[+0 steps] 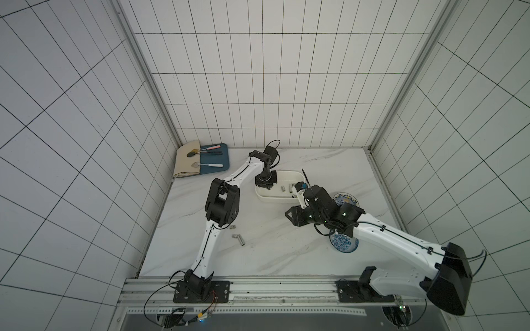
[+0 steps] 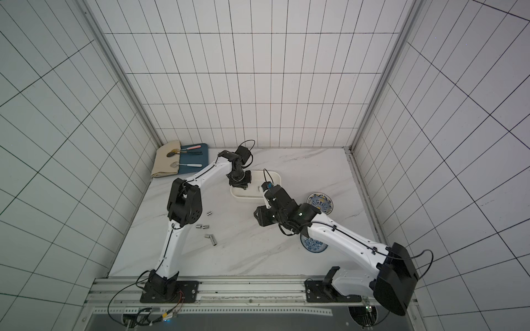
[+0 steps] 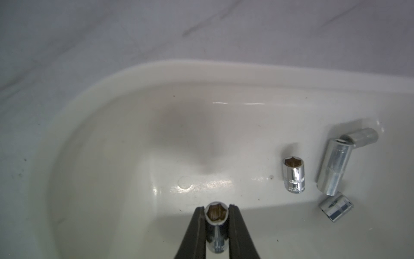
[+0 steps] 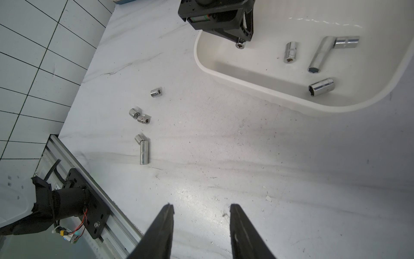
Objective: Put the socket on the desktop into the storage box
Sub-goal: Place the socket head in the storage box.
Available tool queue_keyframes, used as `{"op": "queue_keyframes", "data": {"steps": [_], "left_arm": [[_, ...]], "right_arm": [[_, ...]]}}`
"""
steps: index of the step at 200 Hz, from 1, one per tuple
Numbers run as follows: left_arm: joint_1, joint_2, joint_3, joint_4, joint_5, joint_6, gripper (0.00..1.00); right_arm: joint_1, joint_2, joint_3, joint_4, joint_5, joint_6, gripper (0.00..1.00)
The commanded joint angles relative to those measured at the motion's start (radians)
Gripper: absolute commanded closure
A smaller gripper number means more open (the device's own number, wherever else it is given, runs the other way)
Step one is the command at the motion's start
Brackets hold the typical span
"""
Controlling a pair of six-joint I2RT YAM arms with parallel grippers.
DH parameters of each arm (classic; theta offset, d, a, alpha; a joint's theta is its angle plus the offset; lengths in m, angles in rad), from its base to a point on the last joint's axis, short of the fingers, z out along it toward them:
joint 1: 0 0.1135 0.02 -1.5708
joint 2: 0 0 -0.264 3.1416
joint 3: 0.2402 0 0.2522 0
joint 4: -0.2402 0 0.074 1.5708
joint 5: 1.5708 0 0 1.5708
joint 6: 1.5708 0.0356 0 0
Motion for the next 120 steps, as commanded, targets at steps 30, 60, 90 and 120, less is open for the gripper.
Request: {"op": "queue_keyframes", "data": {"steps": [30, 60, 90, 120], "left_arm": [[0.000, 0.044, 0.040, -0.003, 0.006, 0.009, 0.80], [0.000, 0.048, 0.047, -0.005, 0.006, 0.006, 0.70], [-0.001, 0.040, 0.048, -0.011, 0.010, 0.007, 0.66], [-0.006, -0.014, 0.044, -0.012, 0.001, 0.009, 0.66]], "right_arm": [[-0.017, -0.011, -0.023, -0.013, 0.000, -0.002, 0.56], [-0.024, -0.008, -0.024, -0.013, -0.003, -0.004, 0.56], [-0.025, -0.006, -0.025, -0.013, -0.005, -0.001, 0.56], [-0.025, -0.011, -0.025, -0.014, -0.003, 0.001, 0.56]]}}
